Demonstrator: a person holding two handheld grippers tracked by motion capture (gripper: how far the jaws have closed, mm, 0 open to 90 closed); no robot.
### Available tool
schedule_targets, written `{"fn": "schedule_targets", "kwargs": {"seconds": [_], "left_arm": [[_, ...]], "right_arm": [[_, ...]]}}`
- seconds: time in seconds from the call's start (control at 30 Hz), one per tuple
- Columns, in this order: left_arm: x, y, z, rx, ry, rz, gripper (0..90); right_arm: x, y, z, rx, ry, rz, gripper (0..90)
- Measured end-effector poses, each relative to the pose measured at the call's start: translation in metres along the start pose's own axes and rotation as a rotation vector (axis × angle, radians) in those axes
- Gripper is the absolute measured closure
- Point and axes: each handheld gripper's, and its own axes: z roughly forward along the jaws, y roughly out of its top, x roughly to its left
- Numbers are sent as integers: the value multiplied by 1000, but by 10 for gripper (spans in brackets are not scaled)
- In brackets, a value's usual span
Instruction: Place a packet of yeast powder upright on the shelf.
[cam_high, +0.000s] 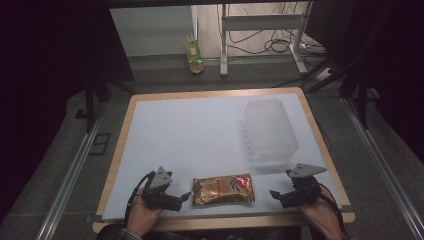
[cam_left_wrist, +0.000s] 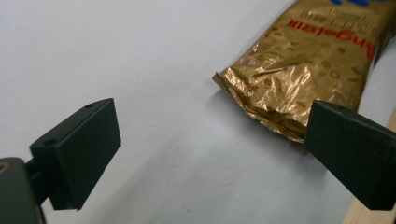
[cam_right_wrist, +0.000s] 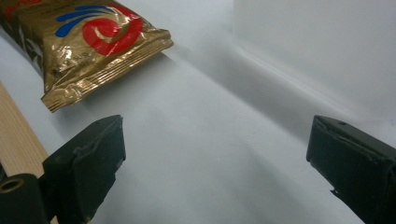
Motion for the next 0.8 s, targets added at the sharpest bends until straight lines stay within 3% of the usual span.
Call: {"fn": "schedule_targets", "kwargs": {"seconds": [0.2, 0.37, 0.53, 0.7, 0.8], "left_arm": [[-3, 1, 3, -1, -20, 9, 2], [0, 2, 1, -15, -35, -28, 7], [5, 2, 3, 4, -48, -69, 8], [4, 3, 1, 1, -56, -68, 11], [3, 3, 3, 29, -57, -56, 11]], "right_arm": [[2, 0, 2, 17, 10, -11, 44], [2, 0, 4, 28, 23, -3, 37], [3, 0, 6, 45, 23, -11, 37], [4, 0, 6, 47, 20, -22, 37], [3, 0, 6, 49, 21, -12, 37]]}}
